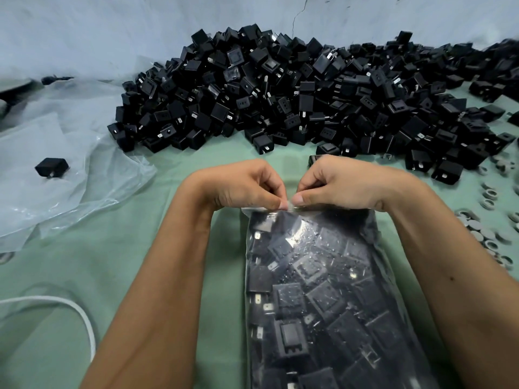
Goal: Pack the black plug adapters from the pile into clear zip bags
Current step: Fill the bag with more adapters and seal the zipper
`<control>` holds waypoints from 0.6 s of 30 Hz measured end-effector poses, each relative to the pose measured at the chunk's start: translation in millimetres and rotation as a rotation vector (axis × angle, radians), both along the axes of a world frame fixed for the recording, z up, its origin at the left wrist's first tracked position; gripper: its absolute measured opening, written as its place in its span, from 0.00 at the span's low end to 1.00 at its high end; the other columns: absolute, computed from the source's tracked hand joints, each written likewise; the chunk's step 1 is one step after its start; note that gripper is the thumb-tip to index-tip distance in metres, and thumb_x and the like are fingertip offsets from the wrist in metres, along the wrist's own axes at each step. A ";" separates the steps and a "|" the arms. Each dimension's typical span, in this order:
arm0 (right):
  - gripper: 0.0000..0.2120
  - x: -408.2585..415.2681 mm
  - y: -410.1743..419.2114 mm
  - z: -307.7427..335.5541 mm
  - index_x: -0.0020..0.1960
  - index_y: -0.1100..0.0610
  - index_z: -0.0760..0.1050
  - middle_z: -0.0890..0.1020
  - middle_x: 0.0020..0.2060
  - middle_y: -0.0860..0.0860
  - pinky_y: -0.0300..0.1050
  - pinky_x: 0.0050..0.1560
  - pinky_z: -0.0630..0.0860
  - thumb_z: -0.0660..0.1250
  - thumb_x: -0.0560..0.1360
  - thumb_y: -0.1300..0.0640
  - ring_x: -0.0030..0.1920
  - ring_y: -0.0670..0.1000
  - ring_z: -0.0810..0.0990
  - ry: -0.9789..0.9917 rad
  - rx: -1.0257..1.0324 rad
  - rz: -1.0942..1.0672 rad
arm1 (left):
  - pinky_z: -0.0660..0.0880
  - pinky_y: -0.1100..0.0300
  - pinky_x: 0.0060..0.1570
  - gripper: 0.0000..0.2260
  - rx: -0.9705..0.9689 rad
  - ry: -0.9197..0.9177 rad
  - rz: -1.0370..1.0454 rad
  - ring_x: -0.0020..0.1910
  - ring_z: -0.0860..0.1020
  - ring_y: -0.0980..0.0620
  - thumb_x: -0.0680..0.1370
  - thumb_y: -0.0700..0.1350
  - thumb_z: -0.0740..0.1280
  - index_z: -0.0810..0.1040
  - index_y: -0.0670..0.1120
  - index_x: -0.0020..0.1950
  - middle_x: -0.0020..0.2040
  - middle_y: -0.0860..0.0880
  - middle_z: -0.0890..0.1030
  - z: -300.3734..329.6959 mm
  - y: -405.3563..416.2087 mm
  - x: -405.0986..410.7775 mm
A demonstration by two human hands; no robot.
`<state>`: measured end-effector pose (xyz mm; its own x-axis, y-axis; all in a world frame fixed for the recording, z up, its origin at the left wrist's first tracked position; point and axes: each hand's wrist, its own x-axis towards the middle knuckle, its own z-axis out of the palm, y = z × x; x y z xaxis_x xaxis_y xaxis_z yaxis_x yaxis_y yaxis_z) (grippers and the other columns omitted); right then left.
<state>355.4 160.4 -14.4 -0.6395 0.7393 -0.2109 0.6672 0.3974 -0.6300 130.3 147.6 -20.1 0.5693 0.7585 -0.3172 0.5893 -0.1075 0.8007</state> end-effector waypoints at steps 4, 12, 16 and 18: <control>0.22 21.8 0.0 6.3 0.35 0.60 0.76 0.72 0.27 0.50 0.40 0.34 0.65 0.67 0.81 0.45 0.29 0.49 0.66 -0.021 -0.125 -0.017 | 0.74 0.58 0.42 0.05 -0.019 0.010 0.016 0.37 0.79 0.52 0.74 0.43 0.73 0.86 0.42 0.45 0.38 0.45 0.84 1.8 1.0 -2.0; 0.10 33.0 1.5 6.9 0.43 0.50 0.87 0.86 0.38 0.51 0.54 0.49 0.78 0.71 0.79 0.48 0.37 0.44 0.80 -0.068 -0.129 -0.014 | 0.78 0.59 0.45 0.05 0.014 0.067 0.012 0.38 0.81 0.57 0.76 0.50 0.76 0.88 0.50 0.45 0.40 0.51 0.87 0.9 3.3 20.6; 0.10 34.3 1.9 5.7 0.44 0.51 0.86 0.86 0.37 0.51 0.51 0.46 0.76 0.72 0.78 0.47 0.37 0.44 0.79 -0.021 -0.156 -0.014 | 0.76 0.62 0.43 0.05 0.025 0.038 0.002 0.38 0.80 0.56 0.76 0.48 0.76 0.88 0.47 0.46 0.40 0.48 0.87 -3.5 5.3 27.1; 0.10 34.2 1.6 5.6 0.44 0.51 0.87 0.87 0.38 0.50 0.50 0.47 0.76 0.73 0.77 0.46 0.38 0.45 0.80 0.003 -0.176 -0.004 | 0.76 0.59 0.46 0.04 0.023 0.014 -0.010 0.40 0.81 0.55 0.76 0.45 0.76 0.88 0.46 0.47 0.42 0.47 0.87 -4.6 6.1 25.1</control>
